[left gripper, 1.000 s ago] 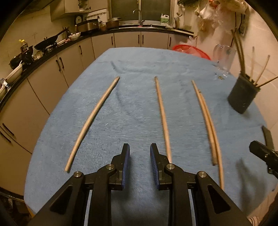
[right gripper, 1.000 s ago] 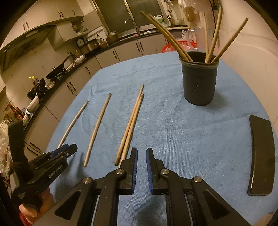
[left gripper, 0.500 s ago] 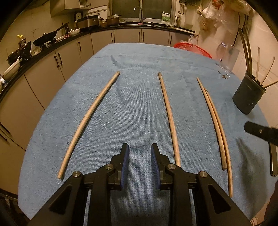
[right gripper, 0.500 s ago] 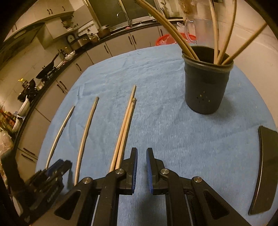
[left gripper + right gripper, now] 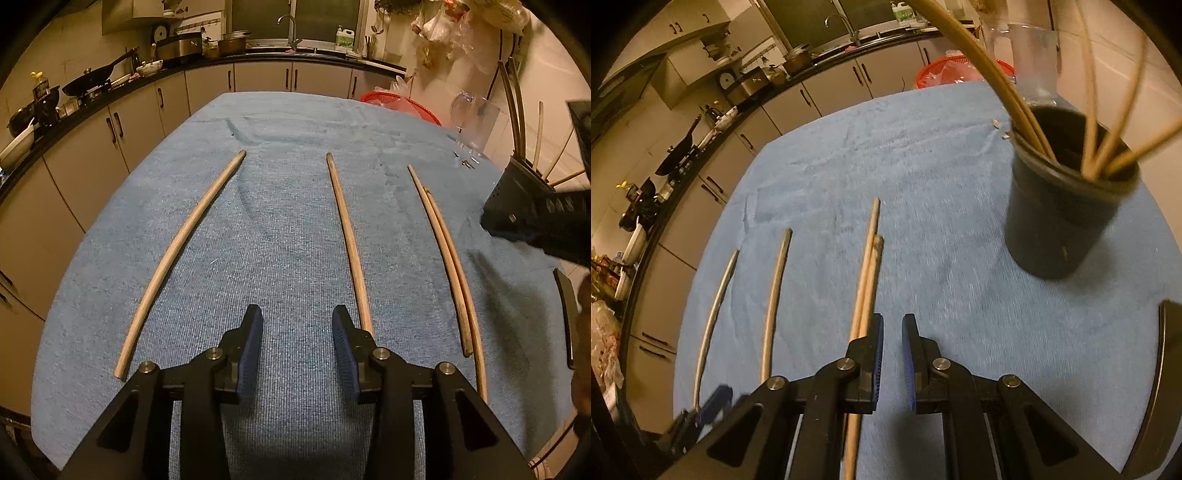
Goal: Organize utensils
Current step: 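Close the right tool on a chopstick while the left tool grasps another chopstick, then lift both held chopsticks upright and carry them toward the black holder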
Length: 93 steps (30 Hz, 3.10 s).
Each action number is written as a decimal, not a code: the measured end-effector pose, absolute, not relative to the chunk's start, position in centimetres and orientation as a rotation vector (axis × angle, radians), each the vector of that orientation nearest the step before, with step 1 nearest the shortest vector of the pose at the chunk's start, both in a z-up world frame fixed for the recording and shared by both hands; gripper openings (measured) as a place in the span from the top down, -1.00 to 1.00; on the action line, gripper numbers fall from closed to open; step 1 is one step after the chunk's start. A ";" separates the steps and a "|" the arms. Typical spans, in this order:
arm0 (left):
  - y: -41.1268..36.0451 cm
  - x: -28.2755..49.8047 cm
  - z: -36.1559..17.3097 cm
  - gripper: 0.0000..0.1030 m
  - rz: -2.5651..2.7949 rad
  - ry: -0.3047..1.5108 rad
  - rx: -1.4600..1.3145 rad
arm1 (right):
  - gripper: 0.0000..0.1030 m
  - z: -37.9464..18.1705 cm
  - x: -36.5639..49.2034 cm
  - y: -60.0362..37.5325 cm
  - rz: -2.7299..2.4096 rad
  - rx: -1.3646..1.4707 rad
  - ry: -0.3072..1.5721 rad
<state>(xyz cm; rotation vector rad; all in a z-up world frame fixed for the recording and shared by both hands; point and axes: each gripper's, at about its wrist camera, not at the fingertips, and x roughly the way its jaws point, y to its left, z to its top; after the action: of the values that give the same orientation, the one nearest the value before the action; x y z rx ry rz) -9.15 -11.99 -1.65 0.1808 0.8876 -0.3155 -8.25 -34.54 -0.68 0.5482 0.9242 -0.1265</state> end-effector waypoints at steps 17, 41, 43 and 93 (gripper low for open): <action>-11.8 -9.2 -1.5 0.17 -0.336 0.891 0.157 | 0.77 -2.9 -0.8 -34.5 -0.126 0.546 1.050; -13.1 -6.1 1.4 0.16 -0.406 1.001 0.117 | 0.85 -0.7 -7.0 -35.0 -0.043 0.544 0.903; -14.4 -4.2 2.4 0.16 -0.433 1.021 0.111 | 0.85 -0.2 -7.8 -35.1 -0.033 0.547 0.876; -17.0 -11.0 15.1 0.87 -0.408 0.611 0.135 | 0.85 11.7 -21.1 -31.5 0.004 0.345 0.305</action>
<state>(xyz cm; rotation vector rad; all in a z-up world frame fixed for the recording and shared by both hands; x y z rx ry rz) -11.02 -16.95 15.06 0.1349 0.6108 -0.4082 -21.08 -31.47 11.71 0.3446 0.3045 0.0044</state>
